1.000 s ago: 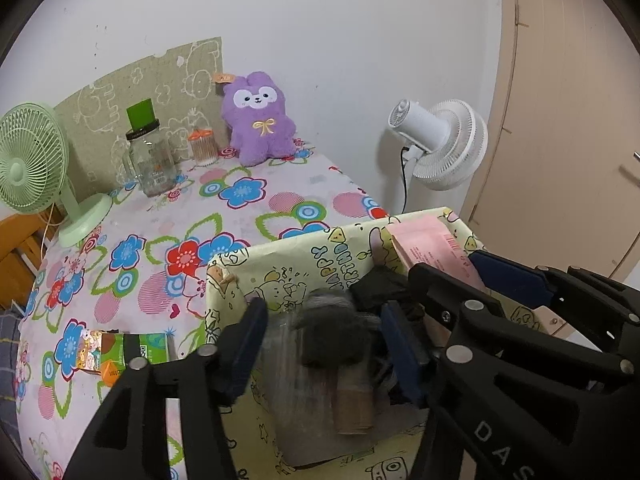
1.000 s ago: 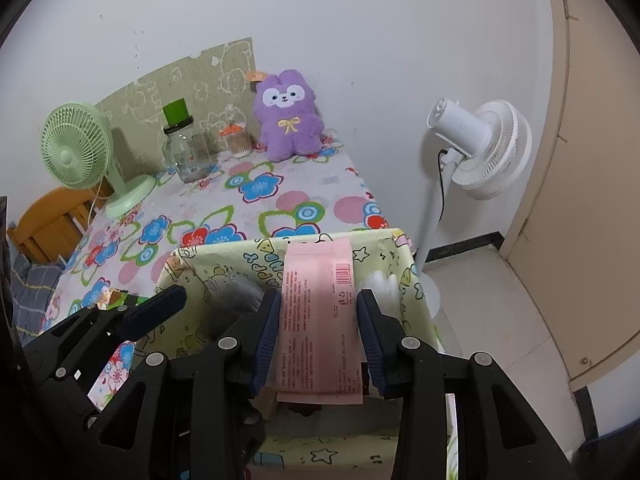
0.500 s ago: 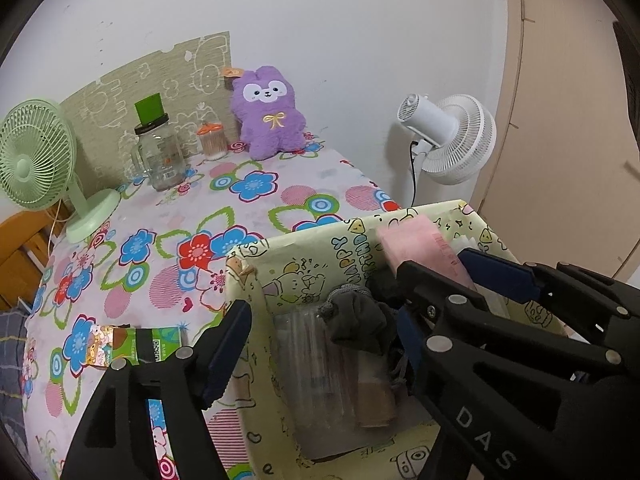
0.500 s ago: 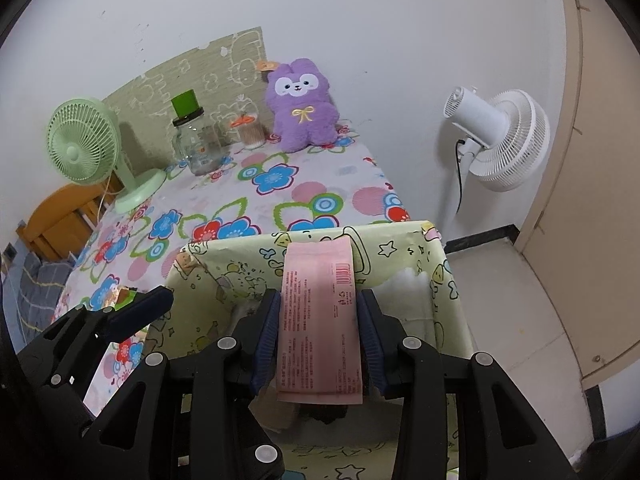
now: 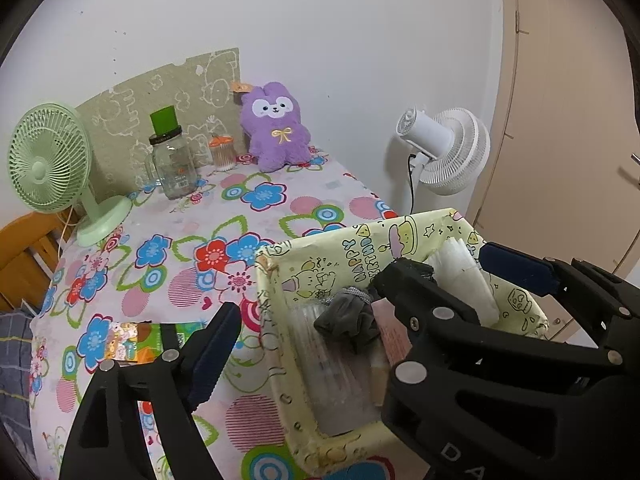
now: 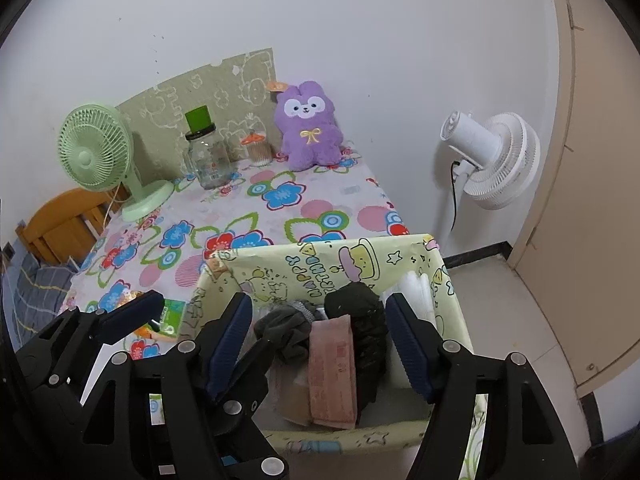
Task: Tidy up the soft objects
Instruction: 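Lower the pouch and packet into the gift box and open both grippers, then withdraw both grippers from the box toward the snack box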
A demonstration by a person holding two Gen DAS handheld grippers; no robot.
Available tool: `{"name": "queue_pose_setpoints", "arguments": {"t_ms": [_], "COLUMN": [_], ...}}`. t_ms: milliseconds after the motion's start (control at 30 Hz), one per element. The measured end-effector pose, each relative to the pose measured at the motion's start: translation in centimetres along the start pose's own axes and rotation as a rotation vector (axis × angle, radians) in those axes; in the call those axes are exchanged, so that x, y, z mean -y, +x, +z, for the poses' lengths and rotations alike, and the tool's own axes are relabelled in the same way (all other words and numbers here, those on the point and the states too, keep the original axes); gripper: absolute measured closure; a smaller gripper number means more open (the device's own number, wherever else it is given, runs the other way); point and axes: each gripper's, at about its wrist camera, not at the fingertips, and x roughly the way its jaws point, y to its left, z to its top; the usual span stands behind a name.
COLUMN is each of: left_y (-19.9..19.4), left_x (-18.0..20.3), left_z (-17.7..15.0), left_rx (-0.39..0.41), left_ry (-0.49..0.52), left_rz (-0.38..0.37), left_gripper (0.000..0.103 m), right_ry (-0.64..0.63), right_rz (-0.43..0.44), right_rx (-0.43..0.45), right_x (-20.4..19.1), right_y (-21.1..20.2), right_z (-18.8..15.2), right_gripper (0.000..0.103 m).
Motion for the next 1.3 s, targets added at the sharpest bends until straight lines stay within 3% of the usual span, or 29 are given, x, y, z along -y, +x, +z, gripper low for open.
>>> {"name": "queue_pose_setpoints", "arguments": {"t_ms": [700, 1300], "left_y": [-4.8, -7.0], "left_x": [-3.5, -7.2], "left_z": [-1.0, -2.0], "left_rx": [0.075, 0.108], "left_ry": [0.000, -0.034], "left_rz": [0.038, 0.092], "left_gripper": [0.008, 0.004], "right_ry": [-0.029, -0.069], "right_rz": [-0.009, 0.023], "right_rx": [0.058, 0.082], "right_x": [-4.7, -9.5], "right_y": [-4.0, -5.0], "right_z": [-0.2, -0.2], "right_gripper": [0.025, 0.018]}}
